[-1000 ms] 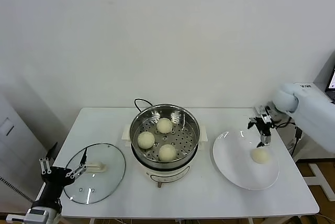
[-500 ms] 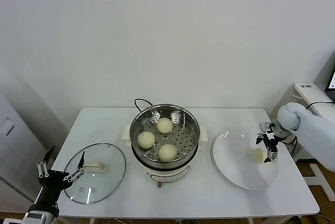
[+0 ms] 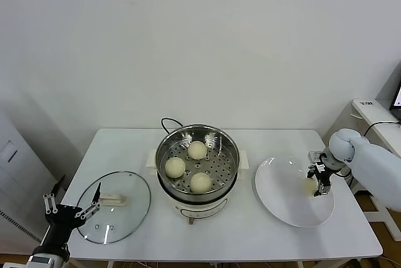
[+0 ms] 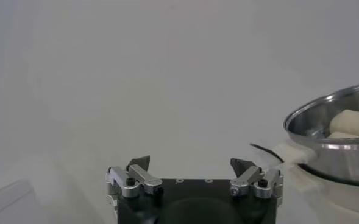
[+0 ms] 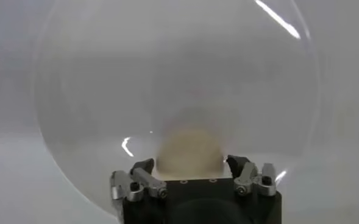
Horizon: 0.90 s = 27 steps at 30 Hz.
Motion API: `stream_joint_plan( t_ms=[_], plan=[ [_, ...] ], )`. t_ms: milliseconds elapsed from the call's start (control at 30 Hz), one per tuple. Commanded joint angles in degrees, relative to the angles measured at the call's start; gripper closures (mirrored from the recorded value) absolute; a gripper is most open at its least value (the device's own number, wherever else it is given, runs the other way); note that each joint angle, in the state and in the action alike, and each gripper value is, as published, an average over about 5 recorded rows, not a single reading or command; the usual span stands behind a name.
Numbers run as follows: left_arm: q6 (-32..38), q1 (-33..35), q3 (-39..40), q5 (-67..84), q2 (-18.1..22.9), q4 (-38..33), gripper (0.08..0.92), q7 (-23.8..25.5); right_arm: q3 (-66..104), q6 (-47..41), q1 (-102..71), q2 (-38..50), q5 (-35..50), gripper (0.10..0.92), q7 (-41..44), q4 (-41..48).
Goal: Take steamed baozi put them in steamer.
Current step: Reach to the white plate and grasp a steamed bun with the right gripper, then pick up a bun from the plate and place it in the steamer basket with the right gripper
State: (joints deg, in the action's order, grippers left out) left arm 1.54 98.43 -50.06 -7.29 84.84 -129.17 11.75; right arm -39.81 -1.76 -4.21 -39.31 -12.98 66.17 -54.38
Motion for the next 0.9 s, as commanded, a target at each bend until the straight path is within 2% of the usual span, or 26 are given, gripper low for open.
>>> stream_joint_plan(
  t_ms=[33,167,267,433,700,800,900],
  plan=[
    [0.0,0.0,0.0,0.0,0.0,-0.1,0.177,0.0,0.4,-0.1,-0.1,0.1,-0.6,0.471,-0.3,-0.5],
    [-0.1,-0.2,0.1,0.0,-0.1,-0.1,0.177,0.0,-3.2,-0.9,3.6,1.3,4.3,0.588,0.0,-3.5],
    [-0.2,-0.4,0.1,-0.1,-0.2,-0.1,0.177,0.0,-9.1,-2.0,10.3,1.9,11.7,0.639,0.6,-6.8],
    [-0.3,-0.5,-0.2,-0.1,-0.5,-0.2,0.177,0.0,-27.3,-4.9,32.4,-1.2,28.9,0.661,1.0,-10.7],
    [-0.5,-1.5,-0.2,0.1,-0.2,-0.1,0.177,0.0,-42.9,-11.8,55.4,-14.3,54.7,0.667,0.9,-12.3],
    [-0.6,-2.2,0.0,0.1,0.1,0.2,0.177,-0.1,-43.7,-15.1,57.1,-18.3,60.1,0.664,-0.2,-14.3],
    [-0.7,-2.7,0.2,0.1,0.1,0.5,0.177,-0.1,-43.5,-18.1,55.2,-20.5,60.5,0.661,-2.2,-17.1]
  ],
)
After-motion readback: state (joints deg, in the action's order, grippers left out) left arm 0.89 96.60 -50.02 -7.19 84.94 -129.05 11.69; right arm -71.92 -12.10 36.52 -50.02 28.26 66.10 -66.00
